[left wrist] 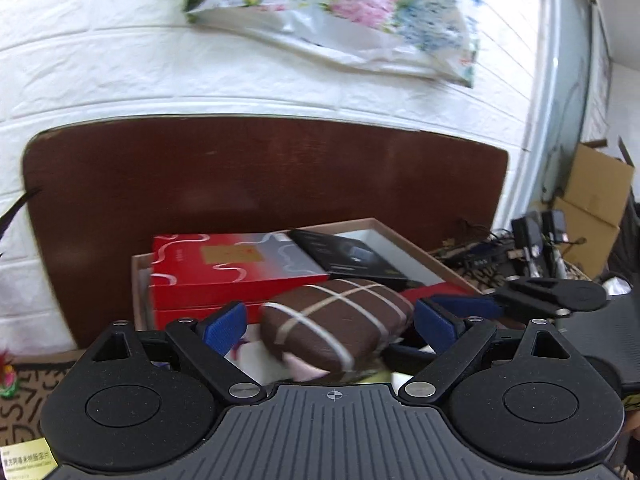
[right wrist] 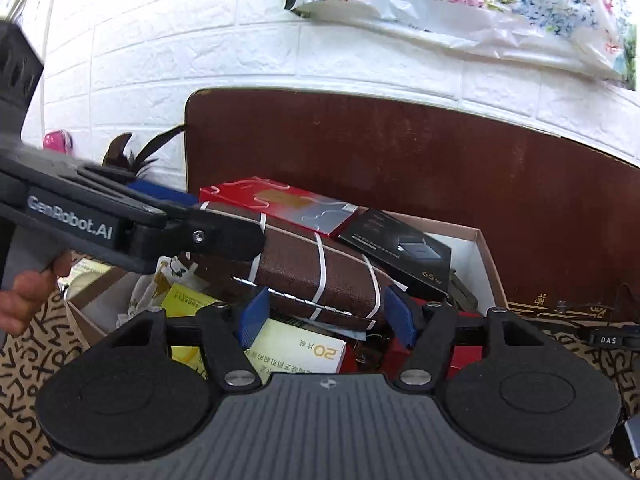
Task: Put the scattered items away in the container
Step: 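Carry the glasses case over the cardboard box and lower it in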
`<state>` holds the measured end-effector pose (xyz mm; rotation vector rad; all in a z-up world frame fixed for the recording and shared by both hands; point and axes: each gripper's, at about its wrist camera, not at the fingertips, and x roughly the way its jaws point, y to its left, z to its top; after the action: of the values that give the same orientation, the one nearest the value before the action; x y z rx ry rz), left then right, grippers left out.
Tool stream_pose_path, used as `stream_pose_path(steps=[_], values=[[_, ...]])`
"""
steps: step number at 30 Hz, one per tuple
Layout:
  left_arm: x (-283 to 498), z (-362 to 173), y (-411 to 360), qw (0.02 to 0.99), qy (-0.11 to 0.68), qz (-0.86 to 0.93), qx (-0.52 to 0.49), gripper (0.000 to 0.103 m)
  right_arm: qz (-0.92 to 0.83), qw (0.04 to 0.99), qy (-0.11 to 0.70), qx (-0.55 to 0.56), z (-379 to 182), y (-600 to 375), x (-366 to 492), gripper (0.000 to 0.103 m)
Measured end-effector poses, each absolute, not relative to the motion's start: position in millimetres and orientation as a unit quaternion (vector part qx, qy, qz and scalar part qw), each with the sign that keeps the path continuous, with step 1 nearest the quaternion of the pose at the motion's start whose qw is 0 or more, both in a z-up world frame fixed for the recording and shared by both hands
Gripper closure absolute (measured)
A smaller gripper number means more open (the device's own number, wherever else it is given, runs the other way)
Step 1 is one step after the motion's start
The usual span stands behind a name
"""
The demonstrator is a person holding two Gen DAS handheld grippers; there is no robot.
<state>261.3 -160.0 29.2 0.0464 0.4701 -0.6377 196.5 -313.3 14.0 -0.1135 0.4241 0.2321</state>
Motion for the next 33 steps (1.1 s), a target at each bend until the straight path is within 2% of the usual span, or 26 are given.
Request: stream_pose_path(steps=[5, 12, 17, 22, 33], values=[[257, 30, -161, 0.928, 0.219, -0.298, 0.035, 0.007, 0.123, 0.969, 0.209, -0.043, 13, -314, 196, 0.046], [249, 46, -142, 0.931, 0.203, -0.305, -0.007, 0.007, 0.148, 0.971, 0.186, -0.043, 25, -307, 187, 0.046], [258, 41, -150, 0.931, 0.213, -0.296, 0.013, 0.007, 0.154, 0.969, 0.186, -0.046, 24, -296, 201, 0.05], [275, 29, -155, 0.928, 0.23, -0.293, 0.008, 0.007, 0.141, 0.971, 0.188, -0.038, 25, -294, 220, 0.049], [280, 21, -162, 0.928, 0.228, -0.294, 0.016, 0.001, 0.144, 0.969, 0.189, -0.069, 16, -288, 229, 0.039]])
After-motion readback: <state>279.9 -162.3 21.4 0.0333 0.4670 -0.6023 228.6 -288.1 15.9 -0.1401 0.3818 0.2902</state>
